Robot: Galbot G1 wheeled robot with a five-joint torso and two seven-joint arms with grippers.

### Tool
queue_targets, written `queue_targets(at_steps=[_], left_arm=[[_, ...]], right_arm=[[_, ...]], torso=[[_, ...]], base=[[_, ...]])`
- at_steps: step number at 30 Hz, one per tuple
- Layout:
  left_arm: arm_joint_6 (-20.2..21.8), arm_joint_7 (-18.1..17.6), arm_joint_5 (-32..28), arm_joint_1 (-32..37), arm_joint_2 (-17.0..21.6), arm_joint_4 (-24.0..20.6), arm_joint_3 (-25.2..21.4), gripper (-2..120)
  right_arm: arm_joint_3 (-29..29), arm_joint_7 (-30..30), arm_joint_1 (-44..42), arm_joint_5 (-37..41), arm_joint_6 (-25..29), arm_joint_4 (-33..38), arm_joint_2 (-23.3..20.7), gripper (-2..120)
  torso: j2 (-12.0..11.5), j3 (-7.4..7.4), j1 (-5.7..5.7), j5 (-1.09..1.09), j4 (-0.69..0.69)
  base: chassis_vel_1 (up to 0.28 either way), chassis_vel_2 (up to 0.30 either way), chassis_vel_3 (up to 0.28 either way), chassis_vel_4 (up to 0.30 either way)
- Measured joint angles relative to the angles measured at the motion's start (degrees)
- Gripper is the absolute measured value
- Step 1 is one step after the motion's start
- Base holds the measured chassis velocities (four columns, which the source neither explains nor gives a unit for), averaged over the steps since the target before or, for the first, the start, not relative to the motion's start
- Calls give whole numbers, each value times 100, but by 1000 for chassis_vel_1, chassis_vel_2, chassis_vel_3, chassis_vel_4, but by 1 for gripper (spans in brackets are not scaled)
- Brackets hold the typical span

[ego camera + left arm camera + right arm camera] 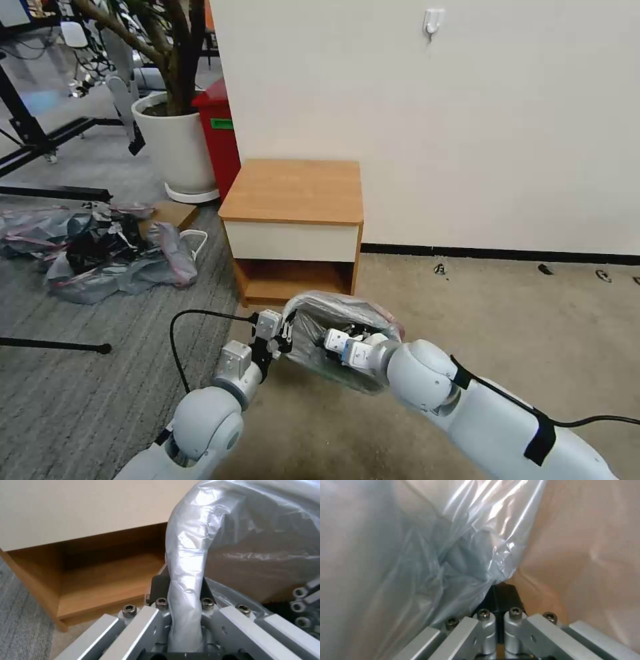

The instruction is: Pick up the garbage bag from the table and place it over the trash can.

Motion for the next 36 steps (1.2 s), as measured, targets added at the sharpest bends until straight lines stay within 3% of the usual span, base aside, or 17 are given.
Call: queue_targets(at_steps=[36], left_arm=[[5, -41, 28, -48, -119, 20, 65, 2]], right_arm=[[151, 355, -21, 267, -2, -919, 479, 0]], torso=[[0, 0, 0, 0, 0]], base=[[0, 0, 0, 0]])
